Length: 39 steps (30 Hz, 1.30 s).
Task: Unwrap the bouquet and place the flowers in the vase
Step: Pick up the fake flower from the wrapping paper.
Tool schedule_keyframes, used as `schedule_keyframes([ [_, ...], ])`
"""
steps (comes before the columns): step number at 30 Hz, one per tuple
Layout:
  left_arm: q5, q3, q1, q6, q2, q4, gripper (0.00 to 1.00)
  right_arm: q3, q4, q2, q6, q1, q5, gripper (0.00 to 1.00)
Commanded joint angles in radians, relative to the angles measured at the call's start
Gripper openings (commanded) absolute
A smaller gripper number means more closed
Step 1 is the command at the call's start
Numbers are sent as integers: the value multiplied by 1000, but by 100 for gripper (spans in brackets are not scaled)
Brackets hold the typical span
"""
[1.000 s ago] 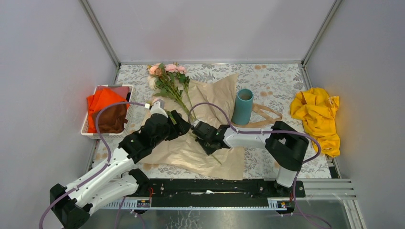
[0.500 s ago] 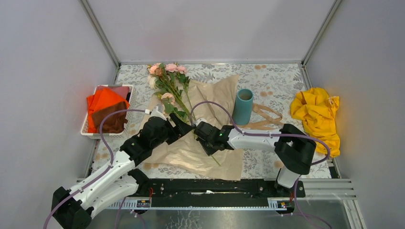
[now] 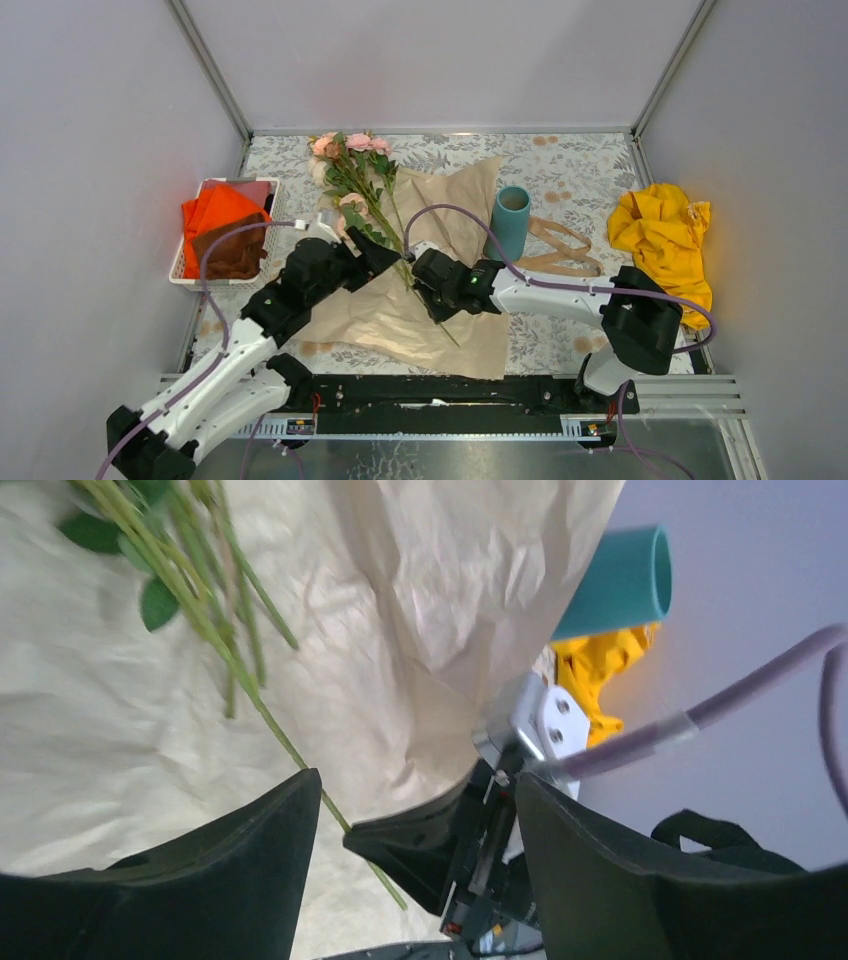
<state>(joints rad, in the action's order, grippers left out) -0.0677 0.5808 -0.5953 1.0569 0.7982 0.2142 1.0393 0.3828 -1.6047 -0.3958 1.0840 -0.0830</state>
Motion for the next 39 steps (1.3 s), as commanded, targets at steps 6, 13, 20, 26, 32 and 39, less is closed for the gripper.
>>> schedule_keyframes([
  [6,199,146,38,-65,-170,276,79,6,-152,9,31,24,38,0],
  [13,113,38,39,6,-82,227,80,40,-136,30,42,24,21,0],
  [20,32,-52,39,29,31,119,79,54,-130,54,41,24,30,0],
  [26,-45,-113,39,21,129,-84,77,69,-127,61,40,24,46,0],
  [32,-116,-119,38,23,304,-284,73,68,-130,55,38,24,63,0],
  [39,-165,-130,37,19,427,-374,22,62,-131,70,35,24,58,0],
])
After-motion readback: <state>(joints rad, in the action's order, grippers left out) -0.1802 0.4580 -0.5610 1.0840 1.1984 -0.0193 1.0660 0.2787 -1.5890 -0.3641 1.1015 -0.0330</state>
